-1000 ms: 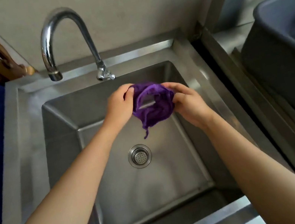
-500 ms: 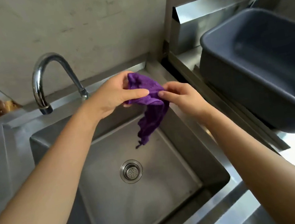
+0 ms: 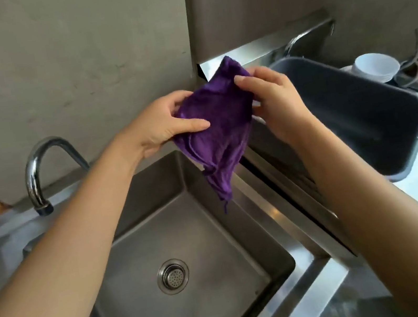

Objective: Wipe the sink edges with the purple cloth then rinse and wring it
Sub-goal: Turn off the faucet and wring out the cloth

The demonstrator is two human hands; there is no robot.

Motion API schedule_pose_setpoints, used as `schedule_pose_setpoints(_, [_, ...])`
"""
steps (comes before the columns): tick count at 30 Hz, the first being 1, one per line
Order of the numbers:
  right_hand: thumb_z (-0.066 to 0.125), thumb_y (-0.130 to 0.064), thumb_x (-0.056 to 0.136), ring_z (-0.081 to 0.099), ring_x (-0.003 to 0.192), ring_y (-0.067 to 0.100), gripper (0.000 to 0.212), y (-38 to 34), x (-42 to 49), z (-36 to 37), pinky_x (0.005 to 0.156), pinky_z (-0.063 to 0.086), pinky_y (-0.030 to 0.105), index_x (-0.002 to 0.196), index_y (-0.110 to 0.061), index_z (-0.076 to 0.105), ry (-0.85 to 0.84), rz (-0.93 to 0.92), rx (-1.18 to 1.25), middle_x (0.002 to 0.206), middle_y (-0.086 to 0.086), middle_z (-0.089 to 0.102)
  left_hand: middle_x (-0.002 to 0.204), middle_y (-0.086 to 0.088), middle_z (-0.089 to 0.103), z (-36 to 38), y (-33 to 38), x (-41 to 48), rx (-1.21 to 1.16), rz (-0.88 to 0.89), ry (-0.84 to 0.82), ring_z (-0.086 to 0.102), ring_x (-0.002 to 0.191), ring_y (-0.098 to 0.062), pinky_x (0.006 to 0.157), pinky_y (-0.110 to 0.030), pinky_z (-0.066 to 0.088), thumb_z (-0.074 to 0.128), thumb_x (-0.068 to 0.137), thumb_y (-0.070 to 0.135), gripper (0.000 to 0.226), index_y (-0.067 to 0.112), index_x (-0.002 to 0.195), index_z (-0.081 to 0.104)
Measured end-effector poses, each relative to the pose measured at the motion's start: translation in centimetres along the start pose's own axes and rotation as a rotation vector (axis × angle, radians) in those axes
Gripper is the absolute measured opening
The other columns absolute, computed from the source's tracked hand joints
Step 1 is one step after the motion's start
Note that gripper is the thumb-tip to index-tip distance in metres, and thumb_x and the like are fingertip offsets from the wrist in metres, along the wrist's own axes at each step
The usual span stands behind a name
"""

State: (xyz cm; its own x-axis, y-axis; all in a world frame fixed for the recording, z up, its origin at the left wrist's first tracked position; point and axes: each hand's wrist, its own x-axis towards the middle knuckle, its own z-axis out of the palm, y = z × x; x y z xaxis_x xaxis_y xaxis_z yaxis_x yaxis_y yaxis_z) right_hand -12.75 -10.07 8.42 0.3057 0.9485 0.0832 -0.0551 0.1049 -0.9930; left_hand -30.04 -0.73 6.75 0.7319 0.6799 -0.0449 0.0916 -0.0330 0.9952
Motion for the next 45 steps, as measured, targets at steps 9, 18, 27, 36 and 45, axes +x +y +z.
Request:
schedule_pose_setpoints(9, [0.06, -0.02, 0.089, 0.056, 0.055, 0.002, 0.01, -5.6, 1.6, -6.3, 0.053, 0.044, 0.017, 0.08, -0.018, 0.064, 0.06, -0.103, -0.163, 0.059, -0.011, 0.064, 0.09, 0.002, 0.065, 3.1, 6.0, 4.0, 0.207, 0.154, 0.121, 0.062, 0.079, -0.003, 0.077, -0.017, 0.054, 0.056, 0.087, 0.002, 0.021, 0.02, 0.092, 0.063])
schedule_pose_setpoints(18, [0.06, -0.015, 0.089, 0.054, 0.051, 0.004, 0.014, -10.7, 3.8, -13.8, 0.05, 0.044, 0.018, 0.075, -0.016, 0.063, 0.218, -0.256, -0.173, 0.056, -0.011, 0.06, 0.07, 0.011, 0.068, 7.3, 11.0, 10.7, 0.025, 0.334, 0.356, 0.063, 0.06, 0.0, 0.057, -0.019, 0.053, 0.062, 0.085, 0.006, 0.015, 0.022, 0.085, 0.063])
schedule_pose_setpoints(27, [0.056, -0.021, 0.092, 0.06, 0.044, 0.01, 0.013, -11.9, 7.7, -20.1, 0.04, 0.047, 0.022, 0.08, -0.018, 0.061, 0.352, -0.254, -0.33, 0.061, 0.003, 0.055, 0.077, 0.003, 0.058, 11.4, 14.6, 17.4, 0.147, 0.294, 0.338, 0.061, 0.065, -0.004, 0.046, -0.02, 0.054, 0.058, 0.09, 0.01, 0.005, 0.015, 0.089, 0.06])
schedule_pose_setpoints(36, [0.059, -0.016, 0.09, 0.062, 0.05, 0.009, 0.012, -7.1, 9.2, -25.8, 0.054, 0.056, 0.024, 0.081, -0.013, 0.065, 0.339, -0.092, -0.177, 0.072, 0.007, 0.062, 0.078, -0.001, 0.057, 15.8, 9.9, 19.7, 0.213, 0.185, 0.33, 0.06, 0.064, -0.018, 0.047, -0.022, 0.056, 0.066, 0.083, 0.005, 0.021, 0.012, 0.102, 0.062])
schedule_pose_setpoints(45, [0.065, -0.023, 0.085, 0.044, 0.056, 0.009, 0.019, 7.8, 7.0, -29.3, 0.056, 0.038, 0.022, 0.085, -0.005, 0.072, 0.216, 0.369, -0.653, 0.065, 0.004, 0.056, 0.07, -0.006, 0.058, 20.3, -3.9, 18.5, 0.436, -0.473, 0.017, 0.052, 0.058, -0.012, 0.053, -0.024, 0.049, 0.062, 0.085, 0.008, 0.01, 0.012, 0.075, 0.061])
